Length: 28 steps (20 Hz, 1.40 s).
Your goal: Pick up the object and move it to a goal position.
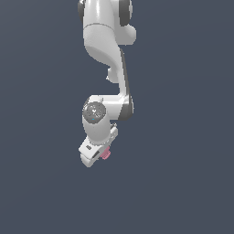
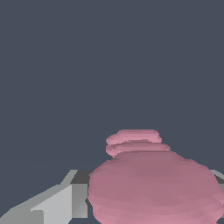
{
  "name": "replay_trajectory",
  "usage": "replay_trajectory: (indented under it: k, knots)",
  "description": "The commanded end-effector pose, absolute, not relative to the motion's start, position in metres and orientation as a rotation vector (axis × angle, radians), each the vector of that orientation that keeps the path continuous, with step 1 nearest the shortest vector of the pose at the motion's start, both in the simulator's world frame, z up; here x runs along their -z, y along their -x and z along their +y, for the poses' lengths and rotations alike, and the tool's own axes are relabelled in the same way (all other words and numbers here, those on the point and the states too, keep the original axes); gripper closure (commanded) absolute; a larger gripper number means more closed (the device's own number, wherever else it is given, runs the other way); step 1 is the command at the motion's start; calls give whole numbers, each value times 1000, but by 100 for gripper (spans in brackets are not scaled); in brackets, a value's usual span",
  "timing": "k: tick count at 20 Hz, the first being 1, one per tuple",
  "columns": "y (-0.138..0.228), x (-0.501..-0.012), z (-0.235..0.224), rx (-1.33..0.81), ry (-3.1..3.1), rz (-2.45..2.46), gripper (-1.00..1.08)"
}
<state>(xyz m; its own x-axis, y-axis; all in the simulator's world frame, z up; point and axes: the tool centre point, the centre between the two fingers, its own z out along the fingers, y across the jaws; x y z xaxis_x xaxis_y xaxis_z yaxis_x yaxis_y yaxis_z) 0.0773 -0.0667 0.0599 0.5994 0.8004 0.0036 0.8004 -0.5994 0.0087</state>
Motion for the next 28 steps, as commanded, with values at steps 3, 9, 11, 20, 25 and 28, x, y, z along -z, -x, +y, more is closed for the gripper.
replay_trajectory:
  k: [3,9,11,20,25,28]
  knots:
    - [-90,-94,-80,-36,-2830,1317,108]
    - [-111,-162,-108,-79,-2876,1144,108]
    - [-118,-187,-120,-95,-2891,1078,108]
    - [-136,-297,-170,-159,-2933,794,108]
    - [-140,-342,-191,-183,-2942,678,108]
    - [-140,-362,-200,-194,-2944,625,108]
